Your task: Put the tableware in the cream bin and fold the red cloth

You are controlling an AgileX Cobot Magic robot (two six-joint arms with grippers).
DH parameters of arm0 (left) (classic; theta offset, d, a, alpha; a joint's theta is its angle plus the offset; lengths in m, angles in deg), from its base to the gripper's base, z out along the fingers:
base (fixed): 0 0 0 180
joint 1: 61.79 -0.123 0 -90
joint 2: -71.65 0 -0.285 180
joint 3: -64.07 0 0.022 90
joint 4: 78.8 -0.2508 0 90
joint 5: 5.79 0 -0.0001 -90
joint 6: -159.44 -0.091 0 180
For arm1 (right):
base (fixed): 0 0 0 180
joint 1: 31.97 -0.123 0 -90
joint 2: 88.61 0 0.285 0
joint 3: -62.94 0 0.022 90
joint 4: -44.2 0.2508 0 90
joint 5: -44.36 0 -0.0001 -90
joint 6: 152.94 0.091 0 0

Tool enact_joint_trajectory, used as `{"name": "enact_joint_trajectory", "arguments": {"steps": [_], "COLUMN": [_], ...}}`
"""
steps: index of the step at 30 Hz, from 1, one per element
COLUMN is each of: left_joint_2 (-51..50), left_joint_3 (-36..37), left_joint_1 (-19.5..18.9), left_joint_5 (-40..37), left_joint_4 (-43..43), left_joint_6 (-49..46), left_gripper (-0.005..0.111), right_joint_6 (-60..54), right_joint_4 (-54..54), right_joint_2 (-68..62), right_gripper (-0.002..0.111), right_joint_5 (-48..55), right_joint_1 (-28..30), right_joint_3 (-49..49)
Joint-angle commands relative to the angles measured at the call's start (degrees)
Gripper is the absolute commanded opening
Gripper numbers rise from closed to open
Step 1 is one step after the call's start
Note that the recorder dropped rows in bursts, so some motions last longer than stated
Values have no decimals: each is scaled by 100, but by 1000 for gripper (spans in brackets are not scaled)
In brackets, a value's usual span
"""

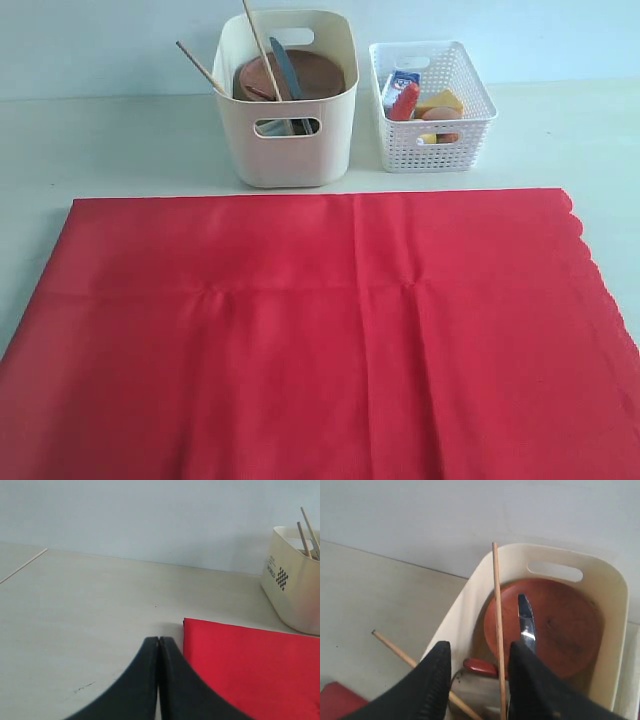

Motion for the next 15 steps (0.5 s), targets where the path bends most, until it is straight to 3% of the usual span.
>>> {"name": "enact_joint_trajectory", "arguments": {"steps": [1, 5, 11, 15], "left_joint_2": [38, 38, 38, 38], "left_joint_3": [19, 19, 19, 19], "left_joint_1": [27, 27, 27, 27], "left_joint_5": [20, 20, 20, 20], "left_joint_4": [41, 41, 41, 41], "left_joint_6": [-14, -14, -14, -14], "left_gripper": [2, 2, 2, 2], "right_joint_6": [-73, -397, -453, -453], "right_joint_4": [-23, -12, -2, -2], "right_joint_2": [314, 532, 957, 1298], "right_gripper": [37, 28, 0, 0], "right_joint_5": [557, 956, 1099, 1089], "right_joint_1": [31, 31, 31, 31], "right_joint_3": [-10, -31, -331, -720]}}
